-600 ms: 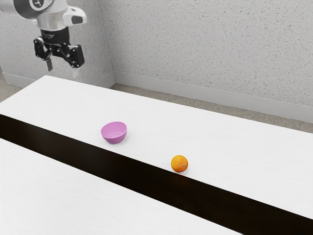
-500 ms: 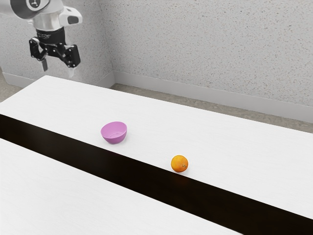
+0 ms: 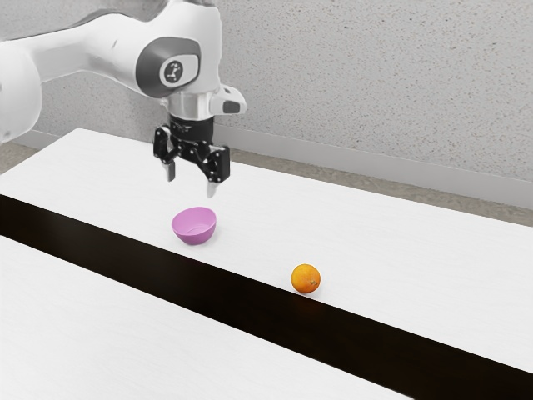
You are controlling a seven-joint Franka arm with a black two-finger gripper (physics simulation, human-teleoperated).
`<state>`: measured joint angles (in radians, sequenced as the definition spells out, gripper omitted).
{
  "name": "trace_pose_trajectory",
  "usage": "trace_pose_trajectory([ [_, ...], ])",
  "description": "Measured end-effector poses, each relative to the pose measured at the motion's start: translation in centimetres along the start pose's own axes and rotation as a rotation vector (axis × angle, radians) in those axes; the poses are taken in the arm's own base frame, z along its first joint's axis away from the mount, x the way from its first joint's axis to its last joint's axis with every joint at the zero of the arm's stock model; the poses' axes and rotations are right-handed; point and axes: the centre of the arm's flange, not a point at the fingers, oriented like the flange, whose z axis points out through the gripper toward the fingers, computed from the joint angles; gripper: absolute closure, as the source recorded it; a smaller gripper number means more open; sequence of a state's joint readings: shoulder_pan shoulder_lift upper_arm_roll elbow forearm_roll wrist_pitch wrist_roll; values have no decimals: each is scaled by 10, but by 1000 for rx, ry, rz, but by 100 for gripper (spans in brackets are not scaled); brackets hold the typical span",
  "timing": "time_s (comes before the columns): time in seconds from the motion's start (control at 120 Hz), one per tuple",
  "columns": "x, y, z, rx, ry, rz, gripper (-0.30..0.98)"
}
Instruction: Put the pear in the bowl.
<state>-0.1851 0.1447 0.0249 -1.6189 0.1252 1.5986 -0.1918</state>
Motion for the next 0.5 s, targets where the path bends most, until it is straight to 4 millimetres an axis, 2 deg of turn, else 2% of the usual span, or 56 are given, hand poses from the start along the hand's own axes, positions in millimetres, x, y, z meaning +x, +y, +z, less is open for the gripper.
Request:
trace_pose_trajectory([
  [0.125, 8, 10, 34, -13, -27, -1, 0],
  [0.275, 21, 42, 48, -54, 20, -37, 0],
  [0.425, 51, 70, 81, -190, -1, -272, 0],
  [0.5, 68, 73, 91, -250, -11, -418, 0],
])
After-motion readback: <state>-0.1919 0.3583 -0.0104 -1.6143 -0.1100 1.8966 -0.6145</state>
